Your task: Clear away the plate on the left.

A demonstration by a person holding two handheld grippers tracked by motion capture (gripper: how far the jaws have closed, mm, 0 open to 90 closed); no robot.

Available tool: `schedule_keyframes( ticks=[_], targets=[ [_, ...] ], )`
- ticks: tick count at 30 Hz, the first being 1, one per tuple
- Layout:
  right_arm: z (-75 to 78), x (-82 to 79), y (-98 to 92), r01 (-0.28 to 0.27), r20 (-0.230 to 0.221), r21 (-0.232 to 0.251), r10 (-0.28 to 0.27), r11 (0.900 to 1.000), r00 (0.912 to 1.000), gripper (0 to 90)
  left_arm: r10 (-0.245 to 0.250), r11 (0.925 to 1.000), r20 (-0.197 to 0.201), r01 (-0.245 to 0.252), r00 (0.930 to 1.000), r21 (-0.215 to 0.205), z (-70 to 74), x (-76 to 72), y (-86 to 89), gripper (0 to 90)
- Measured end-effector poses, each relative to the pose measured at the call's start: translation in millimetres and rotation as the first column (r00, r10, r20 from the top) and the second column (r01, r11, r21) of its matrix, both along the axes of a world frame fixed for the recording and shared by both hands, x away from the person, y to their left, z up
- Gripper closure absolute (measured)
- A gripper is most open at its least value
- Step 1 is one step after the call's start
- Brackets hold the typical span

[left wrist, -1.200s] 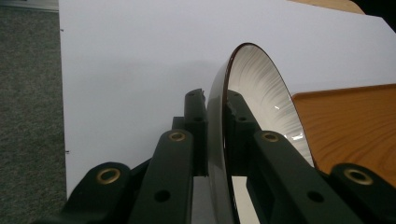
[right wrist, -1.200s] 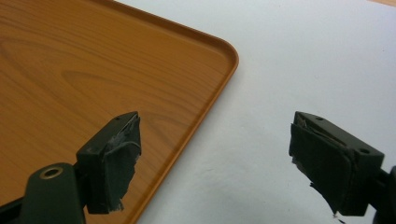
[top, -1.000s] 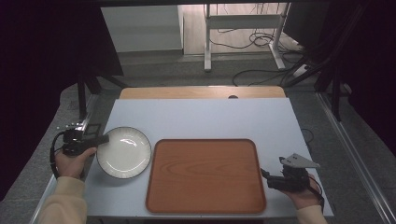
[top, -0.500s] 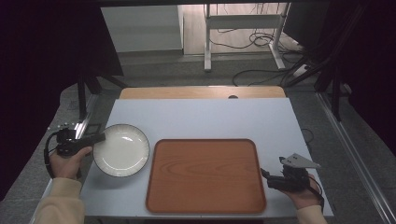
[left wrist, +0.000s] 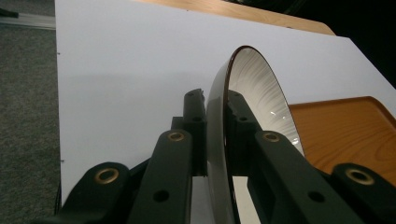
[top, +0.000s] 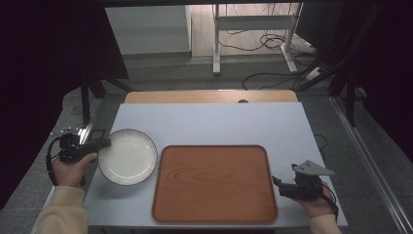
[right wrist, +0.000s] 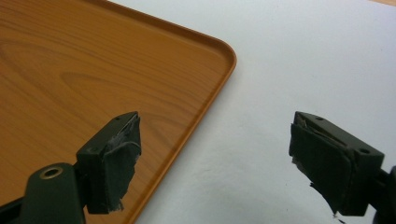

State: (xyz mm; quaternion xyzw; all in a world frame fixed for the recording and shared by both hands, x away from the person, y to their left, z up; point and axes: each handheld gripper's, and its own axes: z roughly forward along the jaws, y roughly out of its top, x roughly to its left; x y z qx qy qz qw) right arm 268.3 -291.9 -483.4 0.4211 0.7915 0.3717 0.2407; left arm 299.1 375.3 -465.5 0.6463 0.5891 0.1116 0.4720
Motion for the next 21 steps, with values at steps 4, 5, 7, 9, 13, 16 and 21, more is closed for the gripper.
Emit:
schedule_keyframes(
  ticks=[4, 5, 7, 9, 13, 16, 21],
  targets=[
    [-0.3, 0.0, 0.2, -0.008, 0.002, -0.002, 0.008, 1.000, 1.0000, 17.2, -0.013, 0.9999, 0.006, 0.013, 0.9999, -0.006, 1.4, -0.1, -1.8, 81.8],
    [-0.2, 0.0, 0.1, -0.010, 0.002, -0.003, 0.010, 1.000, 0.9999, 17.2, -0.015, 0.9999, 0.007, 0.015, 0.9999, -0.008, 1.4, -0.1, -2.0, 81.7],
    [-0.2, -0.1, 0.2, -0.011, 0.002, -0.002, 0.011, 1.000, 0.9999, 17.2, -0.018, 0.9997, 0.009, 0.018, 0.9998, -0.017, 1.4, -0.1, -2.5, 81.8],
    [-0.2, -0.1, 0.1, -0.011, 0.003, -0.002, 0.011, 1.000, 0.9999, 17.2, -0.020, 0.9996, 0.013, 0.020, 0.9997, -0.021, 2.2, -0.3, -3.4, 81.8],
    [-0.3, 0.0, 0.1, -0.010, 0.003, -0.004, 0.010, 1.000, 1.0000, 17.2, -0.025, 0.9994, 0.017, 0.025, 0.9995, -0.024, 3.0, -0.4, -4.8, 81.8],
    [-0.5, 0.0, 0.3, -0.009, 0.002, -0.006, 0.009, 1.000, 1.0000, 17.2, -0.033, 0.9992, 0.018, 0.033, 0.9993, -0.022, 4.4, -0.1, -8.1, 81.8],
    [-0.2, -0.1, 0.2, -0.009, 0.003, -0.005, 0.009, 1.000, 1.0000, 17.2, -0.042, 0.9990, 0.017, 0.043, 0.9990, -0.017, 4.9, 0.1, -11.6, 81.6]
  ],
)
